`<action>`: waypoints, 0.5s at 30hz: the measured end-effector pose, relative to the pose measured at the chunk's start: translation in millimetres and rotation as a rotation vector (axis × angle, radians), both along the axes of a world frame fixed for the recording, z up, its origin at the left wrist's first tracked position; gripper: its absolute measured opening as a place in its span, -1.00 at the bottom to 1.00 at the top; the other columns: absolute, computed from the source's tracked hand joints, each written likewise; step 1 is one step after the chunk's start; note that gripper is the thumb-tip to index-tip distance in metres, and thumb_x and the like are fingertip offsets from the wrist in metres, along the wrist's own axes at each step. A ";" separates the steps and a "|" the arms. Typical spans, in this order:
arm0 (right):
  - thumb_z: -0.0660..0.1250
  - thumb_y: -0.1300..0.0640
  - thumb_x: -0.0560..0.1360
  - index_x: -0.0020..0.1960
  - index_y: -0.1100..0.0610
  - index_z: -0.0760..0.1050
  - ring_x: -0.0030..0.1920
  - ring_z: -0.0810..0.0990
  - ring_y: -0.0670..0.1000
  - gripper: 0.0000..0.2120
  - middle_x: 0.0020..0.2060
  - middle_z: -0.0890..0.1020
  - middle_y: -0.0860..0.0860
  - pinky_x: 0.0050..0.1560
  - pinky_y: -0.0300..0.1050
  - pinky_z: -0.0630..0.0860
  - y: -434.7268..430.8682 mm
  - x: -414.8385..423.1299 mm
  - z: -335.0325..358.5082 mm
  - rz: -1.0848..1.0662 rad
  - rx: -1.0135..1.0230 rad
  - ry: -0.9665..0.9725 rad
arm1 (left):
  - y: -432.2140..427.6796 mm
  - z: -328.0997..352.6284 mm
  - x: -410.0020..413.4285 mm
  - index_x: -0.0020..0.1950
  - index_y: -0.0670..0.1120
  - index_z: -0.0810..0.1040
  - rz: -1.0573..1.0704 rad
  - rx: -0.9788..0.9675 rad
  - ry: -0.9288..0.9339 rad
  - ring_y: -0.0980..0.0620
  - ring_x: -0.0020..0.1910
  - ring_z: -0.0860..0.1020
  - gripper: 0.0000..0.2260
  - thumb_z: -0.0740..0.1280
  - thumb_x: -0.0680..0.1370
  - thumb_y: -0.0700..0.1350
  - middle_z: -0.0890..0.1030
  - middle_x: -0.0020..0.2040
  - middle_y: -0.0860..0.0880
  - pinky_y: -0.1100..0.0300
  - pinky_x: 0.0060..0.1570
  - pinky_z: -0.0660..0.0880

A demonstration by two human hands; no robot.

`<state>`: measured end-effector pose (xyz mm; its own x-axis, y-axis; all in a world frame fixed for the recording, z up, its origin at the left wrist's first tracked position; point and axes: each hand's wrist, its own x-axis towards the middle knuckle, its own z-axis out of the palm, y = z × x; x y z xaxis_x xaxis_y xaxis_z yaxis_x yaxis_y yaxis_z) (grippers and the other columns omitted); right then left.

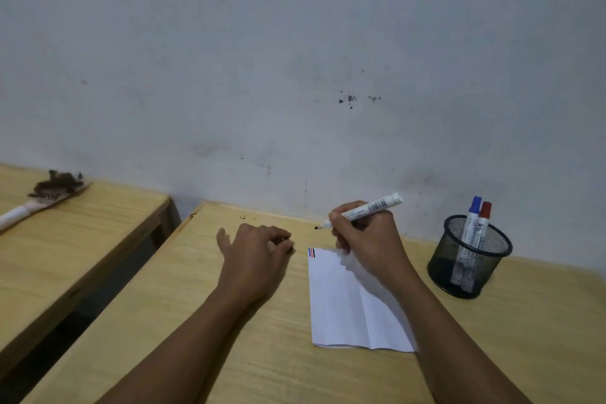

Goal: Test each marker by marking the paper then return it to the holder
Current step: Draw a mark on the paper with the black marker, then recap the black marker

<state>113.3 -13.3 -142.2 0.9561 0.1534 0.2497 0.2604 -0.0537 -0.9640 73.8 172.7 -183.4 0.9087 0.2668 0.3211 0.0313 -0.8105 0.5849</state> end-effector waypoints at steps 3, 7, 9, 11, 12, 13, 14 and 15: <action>0.40 0.28 0.55 -0.09 0.39 0.58 -0.47 0.52 0.01 -0.85 -0.37 0.58 0.19 -0.47 -0.20 0.48 -7.4 -16.6 26.3 -0.030 0.049 0.001 | -3.2 9.7 -15.5 -0.03 0.16 0.67 0.012 -0.061 -0.058 0.24 0.17 0.49 -0.88 0.32 0.58 0.02 0.63 -0.16 0.28 -0.23 0.44 0.03; 0.39 0.25 0.56 -0.13 0.29 0.61 -0.44 0.52 0.03 -0.87 -0.39 0.61 0.13 -0.47 -0.17 0.47 -20.7 -48.8 66.2 -0.069 0.154 -0.018 | -18.5 52.7 -46.2 -0.20 0.13 0.66 -0.062 -0.523 -0.190 0.32 -0.09 0.58 -0.86 0.45 0.48 -0.12 0.69 -0.25 0.26 0.03 0.11 0.54; 0.38 0.24 0.57 -0.14 0.28 0.62 -0.45 0.50 0.01 -0.86 -0.40 0.60 0.12 -0.47 -0.16 0.44 -27.9 -67.0 89.8 -0.083 0.193 -0.022 | -30.6 87.4 -62.7 -0.13 -0.01 0.71 -0.114 -0.807 -0.177 0.10 -0.15 0.64 -0.88 0.46 0.48 -0.24 0.73 -0.20 0.09 0.30 -0.16 0.56; 0.39 0.22 0.56 -0.16 0.25 0.61 -0.48 0.48 -0.01 -0.85 -0.41 0.60 0.10 -0.48 -0.17 0.41 -36.2 -86.8 113.4 -0.107 0.227 -0.037 | -41.3 120.0 -78.5 -0.06 -0.08 0.71 -0.162 -0.958 -0.145 0.10 -0.18 0.61 -0.90 0.45 0.50 -0.26 0.73 -0.16 0.00 0.36 -0.21 0.48; 0.39 0.21 0.56 -0.16 0.25 0.62 -0.49 0.48 -0.02 -0.84 -0.42 0.60 0.08 -0.48 -0.17 0.40 -40.4 -96.6 124.6 -0.121 0.234 -0.049 | -46.0 133.9 -85.9 -0.03 -0.08 0.71 -0.189 -0.983 -0.135 0.11 -0.18 0.60 -0.90 0.44 0.50 -0.24 0.73 -0.15 0.01 0.29 -0.15 0.48; 0.38 0.20 0.56 -0.16 0.25 0.62 -0.50 0.47 -0.02 -0.84 -0.43 0.60 0.07 -0.49 -0.18 0.39 -45.0 -106.9 135.5 -0.131 0.235 -0.062 | -50.9 146.5 -93.9 -0.02 -0.06 0.71 -0.219 -0.995 -0.131 0.09 -0.16 0.60 -0.90 0.44 0.51 -0.21 0.74 -0.15 0.03 0.20 -0.09 0.48; 0.38 0.19 0.56 -0.14 0.27 0.62 -0.50 0.47 -0.02 -0.83 -0.44 0.59 0.07 -0.49 -0.18 0.39 -49.5 -117.1 145.6 -0.137 0.233 -0.074 | -56.2 158.1 -102.4 -0.01 -0.05 0.71 -0.250 -1.001 -0.129 0.07 -0.14 0.60 -0.90 0.44 0.51 -0.19 0.74 -0.16 0.05 0.10 -0.03 0.47; 0.38 0.19 0.56 -0.13 0.29 0.62 -0.51 0.47 -0.02 -0.82 -0.43 0.59 0.08 -0.50 -0.18 0.39 -53.7 -127.0 154.8 -0.138 0.230 -0.087 | -61.8 168.8 -110.9 -0.01 -0.04 0.71 -0.280 -1.002 -0.129 0.04 -0.12 0.59 -0.90 0.44 0.51 -0.17 0.74 -0.17 0.08 0.05 0.00 0.47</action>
